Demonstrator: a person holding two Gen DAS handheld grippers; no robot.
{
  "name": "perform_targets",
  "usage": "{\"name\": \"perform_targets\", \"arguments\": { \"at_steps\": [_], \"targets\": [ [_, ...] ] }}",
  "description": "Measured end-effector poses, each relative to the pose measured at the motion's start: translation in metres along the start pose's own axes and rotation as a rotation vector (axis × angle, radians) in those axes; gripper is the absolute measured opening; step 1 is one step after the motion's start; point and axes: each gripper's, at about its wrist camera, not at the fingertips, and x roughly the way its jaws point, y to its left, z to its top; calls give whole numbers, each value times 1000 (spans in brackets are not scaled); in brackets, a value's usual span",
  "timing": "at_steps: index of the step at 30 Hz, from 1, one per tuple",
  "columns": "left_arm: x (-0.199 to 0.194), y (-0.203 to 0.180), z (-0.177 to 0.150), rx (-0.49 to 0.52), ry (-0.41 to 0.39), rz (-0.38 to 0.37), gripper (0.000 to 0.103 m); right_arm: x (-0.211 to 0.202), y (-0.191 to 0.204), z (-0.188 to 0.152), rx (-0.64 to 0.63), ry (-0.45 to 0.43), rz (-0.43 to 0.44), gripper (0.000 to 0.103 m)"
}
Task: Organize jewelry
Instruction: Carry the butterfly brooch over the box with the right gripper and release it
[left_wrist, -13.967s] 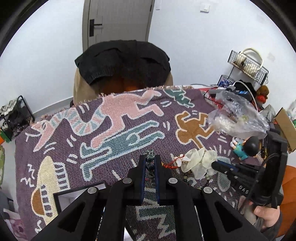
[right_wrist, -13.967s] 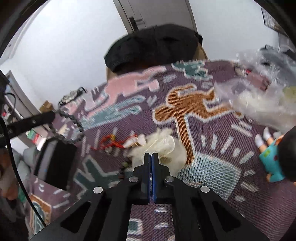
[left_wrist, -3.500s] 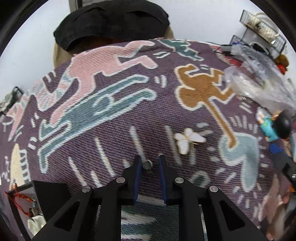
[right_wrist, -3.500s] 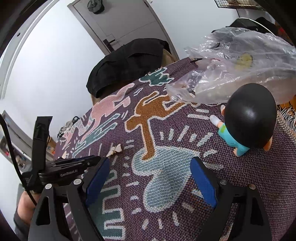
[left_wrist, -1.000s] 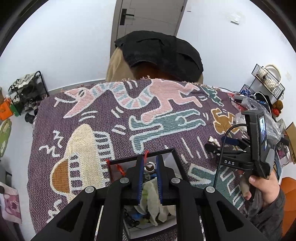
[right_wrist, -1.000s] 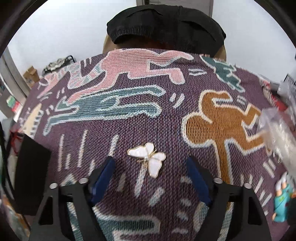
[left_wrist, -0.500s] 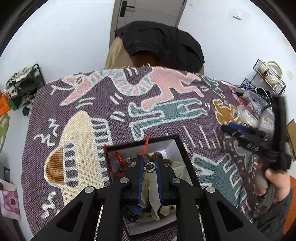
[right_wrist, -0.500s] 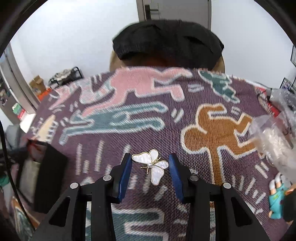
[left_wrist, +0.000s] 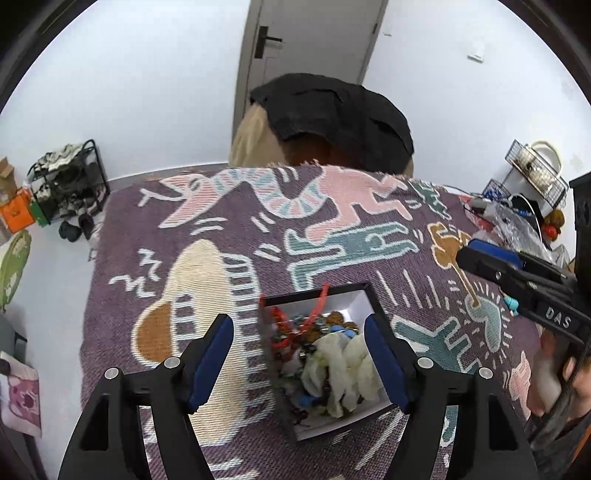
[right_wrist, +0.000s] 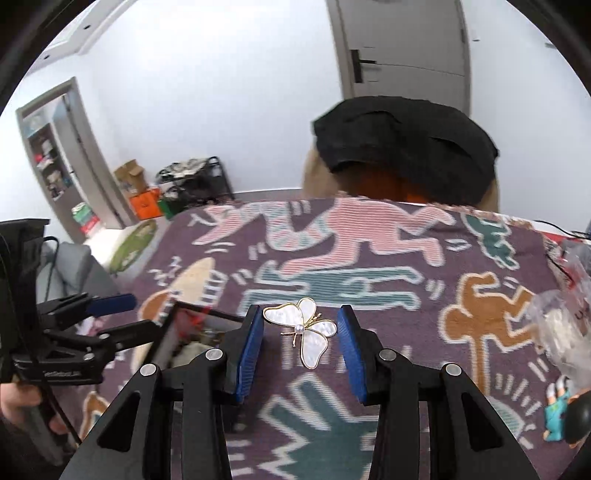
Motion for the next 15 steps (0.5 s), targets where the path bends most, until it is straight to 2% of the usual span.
{"name": "perform_targets", "arguments": {
  "at_steps": [10, 15],
  "targets": [
    [-18, 33, -12, -74, -7, 13, 74, 18, 55, -3, -41, 40, 124, 42],
    [-26, 47, -16, -102, -18, 24, 74, 28, 75, -7, -53, 74, 146, 42]
  ]
}}
